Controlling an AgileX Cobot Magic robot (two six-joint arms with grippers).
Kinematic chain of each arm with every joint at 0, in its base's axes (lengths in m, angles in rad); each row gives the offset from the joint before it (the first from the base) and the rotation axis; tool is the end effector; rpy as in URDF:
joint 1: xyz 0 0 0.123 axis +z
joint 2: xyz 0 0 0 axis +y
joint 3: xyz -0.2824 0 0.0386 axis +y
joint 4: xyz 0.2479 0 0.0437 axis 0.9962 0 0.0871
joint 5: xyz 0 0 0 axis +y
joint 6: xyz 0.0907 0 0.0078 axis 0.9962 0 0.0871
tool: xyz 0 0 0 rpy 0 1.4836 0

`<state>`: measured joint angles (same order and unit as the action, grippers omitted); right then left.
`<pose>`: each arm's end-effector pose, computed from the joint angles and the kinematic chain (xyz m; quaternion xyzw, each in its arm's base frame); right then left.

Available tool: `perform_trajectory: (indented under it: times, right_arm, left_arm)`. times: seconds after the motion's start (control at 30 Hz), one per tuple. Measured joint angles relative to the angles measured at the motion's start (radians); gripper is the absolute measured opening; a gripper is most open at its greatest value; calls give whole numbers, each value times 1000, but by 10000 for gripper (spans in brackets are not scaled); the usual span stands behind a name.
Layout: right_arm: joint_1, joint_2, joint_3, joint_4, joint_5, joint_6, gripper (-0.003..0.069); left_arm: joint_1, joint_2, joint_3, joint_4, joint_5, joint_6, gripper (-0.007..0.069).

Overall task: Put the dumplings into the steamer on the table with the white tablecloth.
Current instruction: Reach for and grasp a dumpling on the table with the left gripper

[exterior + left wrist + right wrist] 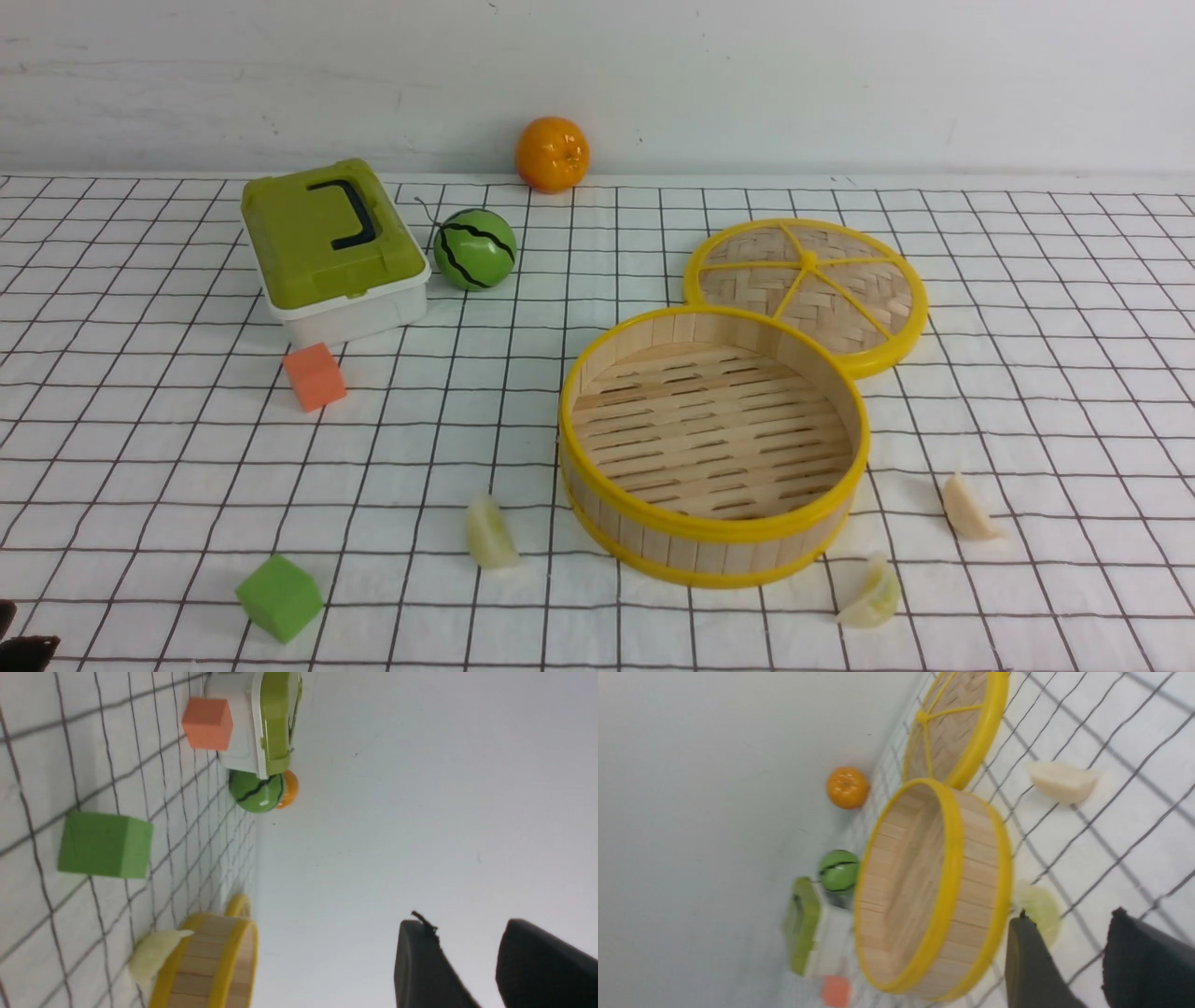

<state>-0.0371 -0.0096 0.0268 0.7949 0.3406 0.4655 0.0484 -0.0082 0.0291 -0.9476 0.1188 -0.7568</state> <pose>0.0537 0.0198 0.1830 0.3880 0.6582 0.4350 0.4765 0.0570 -0.0061 0.1974 -0.5210 0.4797 -0.5417 0.4527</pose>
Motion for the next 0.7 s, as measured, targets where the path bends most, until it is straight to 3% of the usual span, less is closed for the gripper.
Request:
perform_trajectory:
  times: [0.1, 0.23, 0.37, 0.4, 0.43, 0.6, 0.63, 0.7]
  right_arm:
    - [0, 0, 0, 67, -13, -4, 240]
    - [0, 0, 0, 66, -13, -58, 240]
    - [0, 0, 0, 66, -13, -114, 240]
    - [0, 0, 0, 66, -13, -152, 240]
    - [0, 0, 0, 66, -13, -157, 240]
    - [0, 0, -72, 86, -25, -336, 229]
    - [0, 0, -79, 87, -28, -355, 224]
    - [0, 23, -178, 86, -61, -507, 160]
  left_arm:
    - [0, 0, 0, -18, 1, 8, 239]
    - [0, 0, 0, -74, 6, 16, 239]
    - [0, 0, -23, -96, 32, 95, 239]
    - [0, 0, -66, -95, 54, 205, 239]
    - [0, 0, -80, -95, 57, 220, 239]
    - [0, 0, -306, -48, 167, 735, 230]
    - [0, 0, -315, -44, 178, 750, 228]
    - [0, 45, -434, 41, 267, 884, 169]
